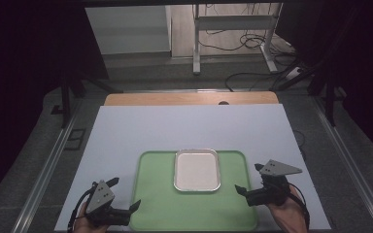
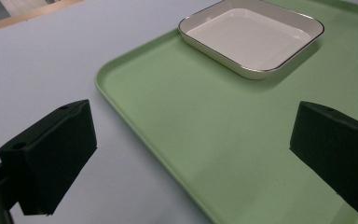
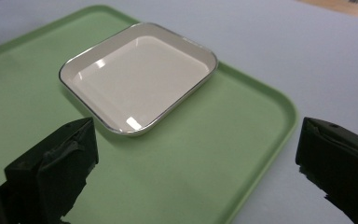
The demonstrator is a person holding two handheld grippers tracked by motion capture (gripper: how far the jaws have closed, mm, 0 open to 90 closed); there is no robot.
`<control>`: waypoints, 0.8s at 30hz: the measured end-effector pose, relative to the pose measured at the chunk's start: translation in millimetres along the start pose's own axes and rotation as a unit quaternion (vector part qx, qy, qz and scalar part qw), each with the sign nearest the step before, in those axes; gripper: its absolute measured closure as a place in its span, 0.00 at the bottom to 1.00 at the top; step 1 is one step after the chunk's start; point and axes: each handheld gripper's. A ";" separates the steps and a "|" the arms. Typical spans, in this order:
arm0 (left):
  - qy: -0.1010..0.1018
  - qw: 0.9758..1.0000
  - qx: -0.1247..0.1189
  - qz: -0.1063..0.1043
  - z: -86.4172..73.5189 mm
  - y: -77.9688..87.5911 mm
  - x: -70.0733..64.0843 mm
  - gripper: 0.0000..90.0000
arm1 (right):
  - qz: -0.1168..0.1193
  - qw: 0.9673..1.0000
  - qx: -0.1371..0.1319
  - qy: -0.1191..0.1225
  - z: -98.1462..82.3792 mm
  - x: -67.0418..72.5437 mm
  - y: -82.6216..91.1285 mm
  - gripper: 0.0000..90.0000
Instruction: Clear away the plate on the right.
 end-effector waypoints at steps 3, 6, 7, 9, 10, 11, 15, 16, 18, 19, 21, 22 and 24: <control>-0.001 1.000 0.001 0.000 0.1 -0.1 -0.1 0.00 | -0.004 1.000 -0.018 -0.013 -4.2 -2.2 4.6 0.00; -0.001 1.000 0.001 0.000 0.2 -0.2 -0.2 0.00 | -0.001 0.999 -0.031 -0.025 -8.8 -4.9 8.7 0.00; -0.001 1.000 0.001 0.000 0.2 -0.2 -0.2 0.00 | 0.002 0.999 -0.035 -0.030 -10.8 -5.3 9.8 0.00; -0.001 1.000 0.001 0.000 0.2 -0.2 -0.1 0.00 | 0.005 0.999 -0.033 -0.032 -13.9 -5.4 11.6 0.00; -0.001 1.000 0.001 0.000 0.2 -0.2 -0.1 0.00 | 0.002 0.999 -0.032 -0.031 -15.6 -5.2 12.1 0.00; -0.001 1.000 0.001 0.000 0.2 -0.3 -0.1 0.00 | -0.001 0.999 -0.032 -0.031 -16.9 -4.9 12.5 0.00; -0.002 1.000 0.002 0.000 0.2 -0.4 -0.3 0.00 | -0.011 0.999 -0.038 -0.035 -23.3 -3.4 15.7 0.00; -0.002 1.000 0.002 0.001 0.3 -0.4 -0.2 0.00 | -0.014 0.999 -0.038 -0.035 -25.0 -3.0 16.4 0.00; -0.002 1.000 0.002 0.001 0.3 -0.4 -0.3 0.00 | -0.021 0.998 -0.043 -0.032 -28.2 -2.3 17.9 0.00; -0.002 1.000 0.002 0.001 0.3 -0.4 -0.3 0.00 | -0.021 0.998 -0.043 -0.032 -29.5 -1.9 18.6 0.00; -0.002 1.000 0.002 0.000 0.3 -0.4 -0.2 0.00 | -0.027 0.998 -0.043 -0.029 -32.8 -1.6 20.6 0.00; -0.002 1.000 0.002 0.000 0.2 -0.4 -0.1 0.00 | -0.028 0.998 -0.043 -0.029 -34.5 -1.8 21.7 0.00; -0.001 1.000 0.002 0.000 0.2 -0.4 -0.1 0.00 | -0.029 0.998 -0.040 -0.034 -38.3 -2.7 23.8 0.00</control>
Point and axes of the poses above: each handheld gripper's, and its own axes: y roughly backward along the jaws, z roughly out of its top, x roughly to its left, and after that the axes turned 12 degrees about x, right-handed
